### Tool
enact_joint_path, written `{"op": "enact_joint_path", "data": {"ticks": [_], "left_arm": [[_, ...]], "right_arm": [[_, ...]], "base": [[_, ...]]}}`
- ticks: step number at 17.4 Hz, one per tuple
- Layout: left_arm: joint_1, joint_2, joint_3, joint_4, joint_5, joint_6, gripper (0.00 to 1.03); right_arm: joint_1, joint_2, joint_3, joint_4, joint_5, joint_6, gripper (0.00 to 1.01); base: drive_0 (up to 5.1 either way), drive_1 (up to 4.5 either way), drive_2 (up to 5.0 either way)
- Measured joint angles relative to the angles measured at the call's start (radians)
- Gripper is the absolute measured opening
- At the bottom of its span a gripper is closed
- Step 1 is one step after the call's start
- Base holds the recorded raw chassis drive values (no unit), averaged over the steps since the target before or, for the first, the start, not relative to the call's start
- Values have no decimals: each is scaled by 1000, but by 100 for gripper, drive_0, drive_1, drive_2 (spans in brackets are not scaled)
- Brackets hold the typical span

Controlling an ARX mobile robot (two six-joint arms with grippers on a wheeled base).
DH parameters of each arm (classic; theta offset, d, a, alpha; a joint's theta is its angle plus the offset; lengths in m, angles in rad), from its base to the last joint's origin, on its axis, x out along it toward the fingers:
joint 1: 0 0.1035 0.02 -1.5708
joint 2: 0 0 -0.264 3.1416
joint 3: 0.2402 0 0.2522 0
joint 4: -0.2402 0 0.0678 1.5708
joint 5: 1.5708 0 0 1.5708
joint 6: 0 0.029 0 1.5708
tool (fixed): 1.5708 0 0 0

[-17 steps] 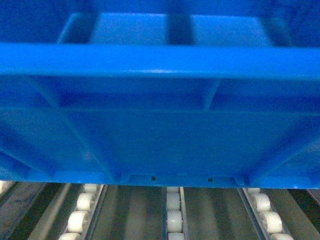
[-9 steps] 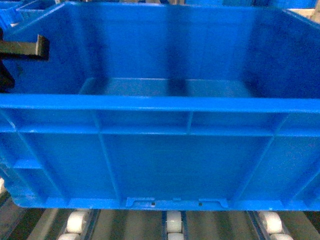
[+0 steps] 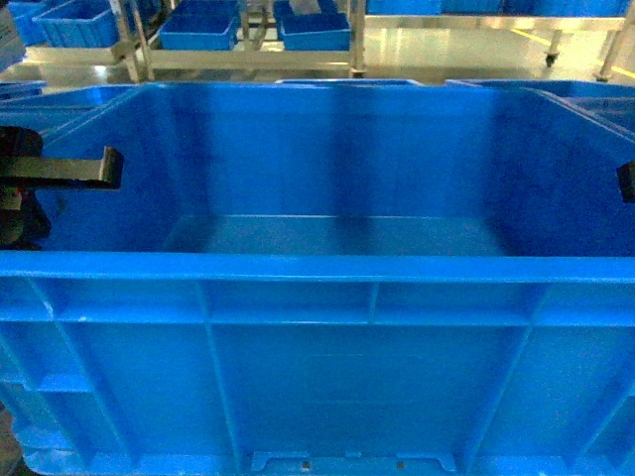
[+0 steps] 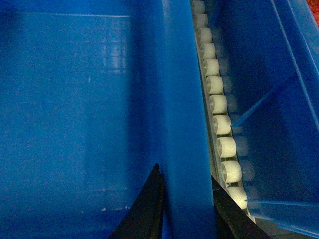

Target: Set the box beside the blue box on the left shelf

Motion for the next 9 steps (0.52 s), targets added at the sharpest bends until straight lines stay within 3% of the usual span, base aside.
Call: {"op": "enact_joint_path", "data": {"ticks": [5,6,7,9], "left_arm": [[-5,26,-8,8,8,-16,12],[-10,29,-23,18,-32,-31,23],[-29,40,-29,9,-79,-55,34],[-37,25,-36,24,-82,-77,54]], "right_arm": [[-13,18,-6,-6,-29,20,14],[-13,19,-13,-2,-42,45,14],[-1,19,-16,4,-18,89,23],[8,18,-16,16,25,128,43]], "base": [[0,0,0],[0,0,0],[0,0,0],[0,0,0]]}}
